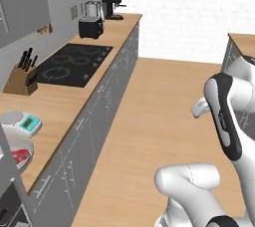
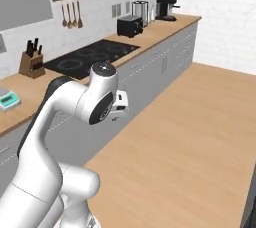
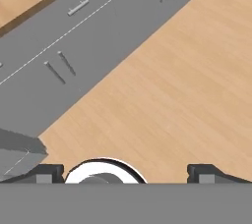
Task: Take the meat container that has the steak and place it on the second highest rack of the freezer. Then take the vegetable container that has the lime and cucumber and place it on the highest rack of the freezer.
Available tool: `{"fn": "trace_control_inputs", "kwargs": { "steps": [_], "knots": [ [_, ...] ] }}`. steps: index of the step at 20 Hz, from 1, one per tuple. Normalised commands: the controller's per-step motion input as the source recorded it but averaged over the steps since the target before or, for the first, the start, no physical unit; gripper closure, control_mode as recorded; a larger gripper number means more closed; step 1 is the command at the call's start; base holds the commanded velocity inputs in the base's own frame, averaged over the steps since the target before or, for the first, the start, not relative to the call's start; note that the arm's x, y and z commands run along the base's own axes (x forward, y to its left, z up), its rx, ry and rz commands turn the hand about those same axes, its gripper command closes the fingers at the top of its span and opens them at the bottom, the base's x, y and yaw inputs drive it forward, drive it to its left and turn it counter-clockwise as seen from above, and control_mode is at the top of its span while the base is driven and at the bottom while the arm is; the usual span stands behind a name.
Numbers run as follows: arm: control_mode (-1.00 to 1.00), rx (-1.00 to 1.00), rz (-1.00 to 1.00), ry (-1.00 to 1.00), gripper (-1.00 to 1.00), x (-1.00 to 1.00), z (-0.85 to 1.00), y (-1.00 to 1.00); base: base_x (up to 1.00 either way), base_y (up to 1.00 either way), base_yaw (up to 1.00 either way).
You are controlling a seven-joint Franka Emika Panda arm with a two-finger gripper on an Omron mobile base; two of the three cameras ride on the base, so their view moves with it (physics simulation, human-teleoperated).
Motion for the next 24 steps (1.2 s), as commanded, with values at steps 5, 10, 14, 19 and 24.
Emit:
{"fn": "trace_control_inputs", "kwargs": {
  "steps": [5, 10, 14, 19, 24],
  "knots": [
    [1.0, 0.0, 0.0, 0.0, -1.0, 0.0, 0.0, 0.0, 0.84, 0.0, 0.01],
    [1.0, 0.0, 0.0, 0.0, -1.0, 0.0, 0.0, 0.0, 0.96, 0.0, 0.21],
    [1.0, 0.0, 0.0, 0.0, -1.0, 0.0, 0.0, 0.0, 0.66, 0.05, 0.34],
    [1.0, 0.0, 0.0, 0.0, -1.0, 0.0, 0.0, 0.0, 0.44, 0.05, 0.48],
    [1.0, 0.0, 0.0, 0.0, -1.0, 0.0, 0.0, 0.0, 0.23, 0.17, 0.62]
  ]
}}
